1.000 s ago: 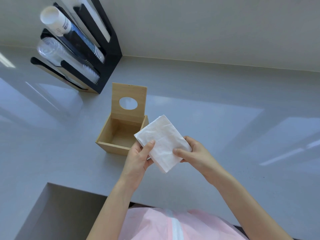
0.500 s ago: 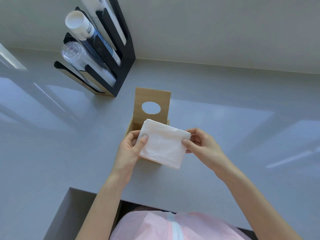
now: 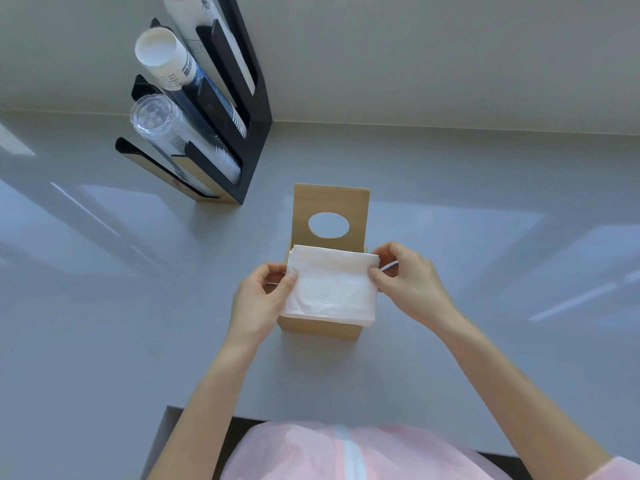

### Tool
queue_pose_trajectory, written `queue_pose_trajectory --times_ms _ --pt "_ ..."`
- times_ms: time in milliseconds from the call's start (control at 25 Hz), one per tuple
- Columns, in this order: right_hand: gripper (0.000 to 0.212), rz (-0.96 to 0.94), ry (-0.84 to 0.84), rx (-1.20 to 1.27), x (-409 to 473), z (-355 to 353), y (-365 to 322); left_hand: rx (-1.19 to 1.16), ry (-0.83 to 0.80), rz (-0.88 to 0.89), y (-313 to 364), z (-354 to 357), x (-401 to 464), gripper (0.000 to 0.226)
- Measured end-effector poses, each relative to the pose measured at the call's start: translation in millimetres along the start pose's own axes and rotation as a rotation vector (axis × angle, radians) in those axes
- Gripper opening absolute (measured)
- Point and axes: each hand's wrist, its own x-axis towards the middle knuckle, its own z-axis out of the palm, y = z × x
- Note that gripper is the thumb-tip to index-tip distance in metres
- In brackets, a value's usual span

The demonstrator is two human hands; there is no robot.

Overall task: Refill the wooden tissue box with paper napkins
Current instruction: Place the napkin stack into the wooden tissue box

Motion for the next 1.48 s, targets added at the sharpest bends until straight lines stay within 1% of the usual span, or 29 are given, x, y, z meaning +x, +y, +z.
queue_pose_trajectory --times_ms 120,200,360,560,680,760,800,840,880,960,1080,1240,1280,1400,1480 --pt "0.013 -0.012 -0.016 -0.124 11.8 7.5 -7.9 0.252 0.021 0.091 1.0 -5.7 13.2 0.006" --pt "0.016 -0.013 -0.023 -0.223 16.6 12.8 -13.2 0.393 0.006 0.143 2.7 -8.6 19.6 0.009" --pt "0.021 -0.044 -0.05 -0.608 25.0 22.3 -20.0 0.75 -0.028 0.245 6.4 -7.2 27.4 0.015" --pt "0.027 -0.093 -0.153 -0.8 27.0 23.7 -28.7 0.996 -0.082 0.372 10.0 -3.5 27.9 0.019" --pt "0.027 -0.134 -0.205 -0.965 27.5 27.2 -33.0 1.215 -0.132 0.414 10.3 -0.5 29.8 0.02" --pt "0.019 -0.139 -0.229 -1.034 29.2 30.8 -37.1 1.368 -0.193 0.431 11.5 4.0 32.9 0.015" --pt "0.018 -0.144 -0.24 -1.063 29.8 32.7 -39.3 1.426 -0.221 0.433 11.8 6.6 34.6 0.019" --pt "0.027 -0.147 -0.252 -1.089 30.1 35.8 -39.9 1.465 -0.252 0.431 12.1 8.8 36.1 0.023" --pt "0.036 -0.158 -0.263 -1.111 29.4 39.1 -41.4 1.485 -0.28 0.429 12.2 10.5 37.8 0.026" --pt "0.042 -0.199 -0.272 -1.128 28.9 46.8 -42.4 1.485 -0.318 0.42 14.3 12.7 39.1 0.024" --pt "0.037 -0.211 -0.298 -1.151 28.6 54.9 -41.1 1.482 -0.34 0.393 16.7 16.3 37.4 0.019" --pt "0.044 -0.195 -0.297 -1.121 27.2 50.8 -40.8 1.44 -0.343 0.341 17.9 19.5 31.2 0.016" --pt "0.044 -0.188 -0.303 -1.114 26.3 48.5 -40.4 1.423 -0.349 0.345 18.2 19.2 28.5 0.012" --pt "0.043 -0.158 -0.304 -1.101 23.9 39.3 -38.0 1.388 -0.318 0.37 16.9 15.8 24.7 0.027" --pt "0.035 -0.179 -0.275 -1.081 21.5 32.8 -34.6 1.359 -0.301 0.449 17.4 12.0 25.9 0.02"
